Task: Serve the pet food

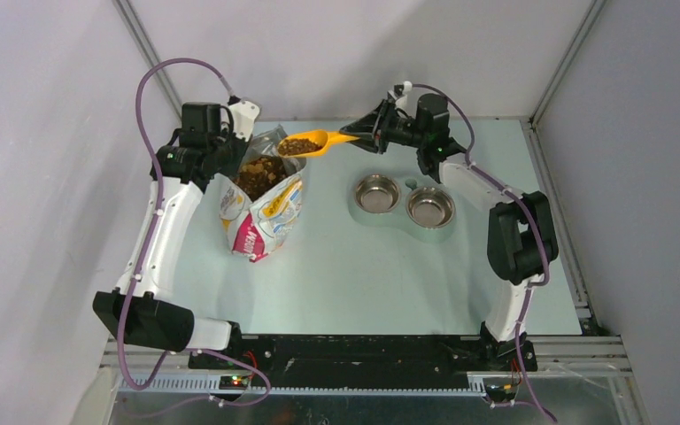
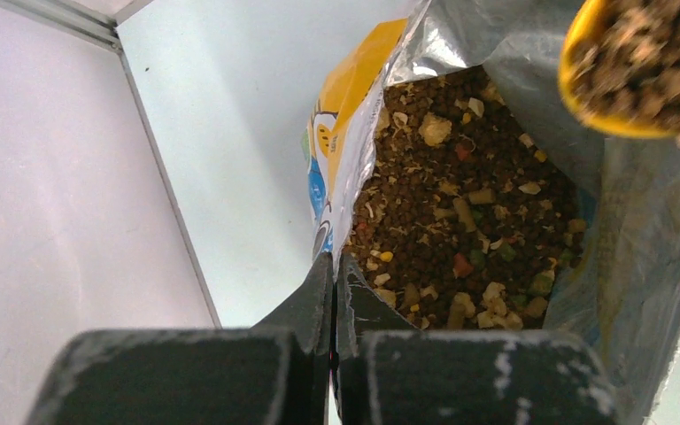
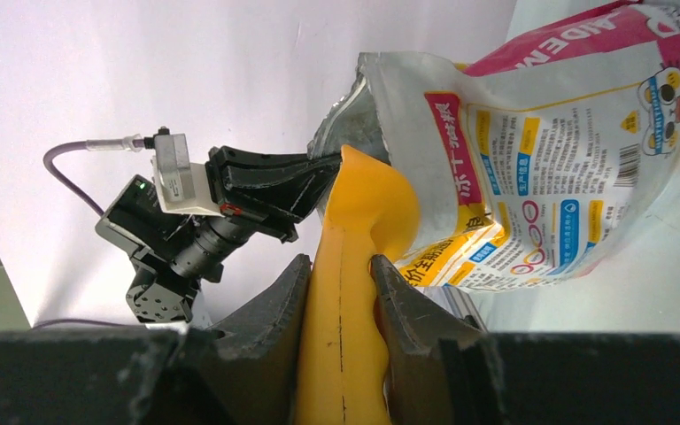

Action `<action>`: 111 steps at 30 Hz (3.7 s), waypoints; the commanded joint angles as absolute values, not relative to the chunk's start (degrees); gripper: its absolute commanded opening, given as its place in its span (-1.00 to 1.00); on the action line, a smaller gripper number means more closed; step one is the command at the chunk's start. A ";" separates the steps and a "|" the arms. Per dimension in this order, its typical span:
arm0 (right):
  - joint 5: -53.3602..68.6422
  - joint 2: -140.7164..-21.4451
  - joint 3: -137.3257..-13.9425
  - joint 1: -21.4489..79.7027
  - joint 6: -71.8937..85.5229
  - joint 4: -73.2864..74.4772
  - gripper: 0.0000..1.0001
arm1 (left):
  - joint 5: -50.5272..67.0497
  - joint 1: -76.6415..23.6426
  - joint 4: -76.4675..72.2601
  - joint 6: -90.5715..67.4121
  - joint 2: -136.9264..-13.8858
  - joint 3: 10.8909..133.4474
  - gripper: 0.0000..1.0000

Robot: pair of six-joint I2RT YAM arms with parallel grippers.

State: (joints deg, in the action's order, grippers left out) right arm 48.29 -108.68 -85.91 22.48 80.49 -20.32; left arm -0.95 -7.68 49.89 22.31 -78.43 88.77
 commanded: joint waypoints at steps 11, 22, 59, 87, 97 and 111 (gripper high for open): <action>51.42 -99.83 -79.04 14.97 83.06 -28.51 -1.00 | -5.88 -6.90 49.81 24.96 -80.21 90.01 -1.00; 51.16 -92.13 -68.44 7.16 75.28 -24.43 -1.00 | -2.48 -6.83 50.21 21.11 -82.28 92.69 -1.00; 35.76 -86.70 -59.42 -1.80 40.57 5.89 -1.00 | 3.81 -6.78 50.10 17.15 -77.22 88.97 -1.00; 12.93 -85.99 -70.52 14.31 12.08 16.21 -1.00 | 5.58 -6.77 49.60 16.06 -75.95 87.81 -1.00; 10.55 -85.39 -72.53 19.42 -3.96 16.11 -1.00 | 2.46 -6.82 50.33 14.98 -78.17 88.64 -0.93; 21.85 -86.44 -87.16 21.20 -17.84 28.50 -1.00 | 2.36 -6.75 50.06 15.01 -82.08 92.93 -0.26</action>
State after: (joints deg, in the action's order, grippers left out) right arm 16.51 -87.96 -78.41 20.88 -11.97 23.92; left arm 2.17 -7.09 50.54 15.29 -80.66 88.64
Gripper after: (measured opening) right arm 0.302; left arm 0.374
